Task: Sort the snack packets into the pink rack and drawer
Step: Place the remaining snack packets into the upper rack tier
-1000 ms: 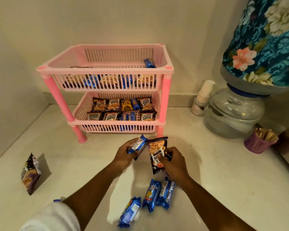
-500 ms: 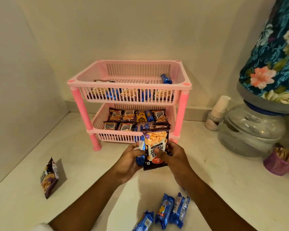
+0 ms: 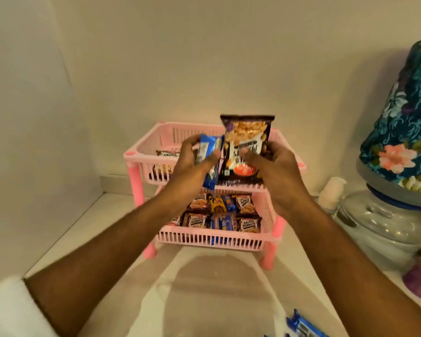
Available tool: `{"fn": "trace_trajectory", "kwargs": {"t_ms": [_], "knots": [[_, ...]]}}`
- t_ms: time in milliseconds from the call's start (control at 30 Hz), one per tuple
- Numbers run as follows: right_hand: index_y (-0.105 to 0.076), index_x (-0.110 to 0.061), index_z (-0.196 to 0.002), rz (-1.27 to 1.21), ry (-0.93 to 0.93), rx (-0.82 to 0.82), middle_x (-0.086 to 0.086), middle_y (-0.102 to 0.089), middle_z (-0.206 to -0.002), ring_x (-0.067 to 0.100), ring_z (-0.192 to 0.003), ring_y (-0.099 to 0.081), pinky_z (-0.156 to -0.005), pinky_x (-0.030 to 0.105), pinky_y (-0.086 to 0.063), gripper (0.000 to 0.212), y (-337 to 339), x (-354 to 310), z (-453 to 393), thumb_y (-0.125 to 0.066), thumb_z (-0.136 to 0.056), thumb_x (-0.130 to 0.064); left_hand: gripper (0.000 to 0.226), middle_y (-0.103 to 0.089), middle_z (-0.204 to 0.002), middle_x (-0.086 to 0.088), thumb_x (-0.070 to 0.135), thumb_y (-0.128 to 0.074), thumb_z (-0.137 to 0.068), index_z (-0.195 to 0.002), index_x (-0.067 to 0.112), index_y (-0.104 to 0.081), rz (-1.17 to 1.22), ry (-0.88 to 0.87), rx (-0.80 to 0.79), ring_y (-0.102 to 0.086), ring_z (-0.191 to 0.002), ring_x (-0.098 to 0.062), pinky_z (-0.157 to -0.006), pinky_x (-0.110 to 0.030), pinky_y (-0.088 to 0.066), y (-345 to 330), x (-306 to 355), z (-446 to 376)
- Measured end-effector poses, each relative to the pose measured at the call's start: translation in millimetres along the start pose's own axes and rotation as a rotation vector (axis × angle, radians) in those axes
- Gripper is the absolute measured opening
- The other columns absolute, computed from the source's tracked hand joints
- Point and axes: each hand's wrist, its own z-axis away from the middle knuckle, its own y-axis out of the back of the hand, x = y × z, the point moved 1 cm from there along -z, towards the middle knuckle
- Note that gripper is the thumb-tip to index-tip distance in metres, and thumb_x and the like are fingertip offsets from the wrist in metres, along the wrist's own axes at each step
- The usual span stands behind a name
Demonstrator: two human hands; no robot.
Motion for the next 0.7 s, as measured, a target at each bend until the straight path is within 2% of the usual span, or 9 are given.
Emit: {"fn": "trace_trajectory", "kwargs": {"t_ms": [67, 200, 333, 400, 467, 500, 567, 633, 700], "knots": [[-0.066, -0.017, -0.113, 0.014, 0.015, 0.045, 0.001, -0.077, -0.103, 0.02, -0.09, -0.076, -0.081, 0.04, -0.06, 0.031, -3, -17, -31, -0.078, -0.084, -0.022, 0.043, -0.064, -0.115, 0.003, 0.026, -0.057, -0.097, -0.135, 0.031, -0.037, -0.061, -0.041, -0.009, -0.068, -0.092, -0.014, -0.071, -0.032, -0.058, 6, 23, -31], [-0.071, -0.01, -0.102, 0.097, -0.077, 0.106, 0.008, -0.079, -0.093, 0.022, -0.08, -0.077, -0.079, 0.041, -0.062, 0.023, -1, -27, -100, -0.081, -0.081, -0.015, 0.04, -0.064, -0.119, -0.004, 0.027, -0.06, -0.096, -0.13, 0.024, -0.042, -0.223, -0.004, -0.036, -0.068, -0.1, -0.022, -0.086, -0.039, -0.056, 10, 40, -96], [-0.067, -0.003, -0.101, 0.421, -0.26, 0.135, 0.014, -0.076, -0.094, 0.027, -0.077, -0.076, -0.079, 0.045, -0.062, 0.043, 1, -2, -161, -0.09, -0.07, -0.021, 0.031, -0.057, -0.108, -0.003, 0.029, -0.058, -0.097, -0.123, 0.017, -0.046, -0.427, 0.106, -0.102, -0.056, -0.08, -0.011, -0.064, -0.026, -0.046, 7, 21, -148], [-0.063, -0.003, -0.099, 0.582, -0.297, 0.135, 0.014, -0.074, -0.094, 0.028, -0.08, -0.075, -0.079, 0.044, -0.062, 0.046, -1, 11, -178, -0.091, -0.069, -0.023, 0.029, -0.059, -0.11, -0.01, 0.03, -0.058, -0.096, -0.117, 0.012, -0.048, -0.479, 0.189, -0.118, -0.057, -0.08, -0.017, -0.067, -0.03, -0.047, 8, 6, -168], [-0.059, -0.002, -0.098, 0.672, -0.282, 0.128, 0.013, -0.071, -0.098, 0.027, -0.082, -0.072, -0.076, 0.043, -0.062, 0.045, -5, 20, -194, -0.089, -0.072, -0.02, 0.036, -0.058, -0.113, -0.017, 0.03, -0.057, -0.097, -0.122, 0.006, -0.046, -0.515, 0.258, -0.136, -0.058, -0.086, -0.026, -0.072, -0.035, -0.048, 6, -9, -188], [-0.054, -0.002, -0.102, 0.707, -0.28, 0.132, 0.013, -0.068, -0.099, 0.025, -0.081, -0.071, -0.071, 0.04, -0.062, 0.045, -7, 24, -201, -0.087, -0.075, -0.019, 0.039, -0.056, -0.112, -0.017, 0.027, -0.054, -0.098, -0.128, 0.006, -0.041, -0.528, 0.279, -0.147, -0.057, -0.087, -0.027, -0.072, -0.036, -0.047, 5, -15, -197], [-0.039, 0.002, -0.127, 0.778, -0.292, 0.113, 0.017, -0.063, -0.108, 0.028, -0.09, -0.07, -0.071, 0.04, -0.061, 0.061, -13, 30, -212, -0.078, -0.084, -0.016, 0.047, -0.053, -0.101, -0.014, 0.022, -0.049, -0.1, -0.142, 0.016, -0.028, -0.526, 0.295, -0.156, -0.056, -0.08, -0.024, -0.066, -0.036, -0.048, 2, -27, -211], [-0.011, 0.01, -0.147, 0.876, -0.296, 0.064, 0.023, -0.058, -0.126, 0.033, -0.108, -0.066, -0.086, 0.045, -0.059, 0.081, -17, 39, -227, -0.067, -0.092, -0.013, 0.041, -0.052, -0.091, -0.01, 0.018, -0.044, -0.101, -0.14, 0.024, -0.032, -0.548, 0.294, -0.182, -0.05, -0.066, -0.019, -0.055, -0.03, -0.042, 0, -36, -226], [-0.007, 0.01, -0.15, 0.964, -0.293, 0.027, 0.023, -0.056, -0.129, 0.034, -0.114, -0.063, -0.092, 0.043, -0.057, 0.078, -18, 47, -234, -0.059, -0.095, -0.012, 0.033, -0.051, -0.098, -0.011, 0.017, -0.042, -0.102, -0.134, 0.021, -0.041, -0.591, 0.309, -0.239, -0.047, -0.065, -0.018, -0.054, -0.028, -0.038, -3, -45, -237]]}}
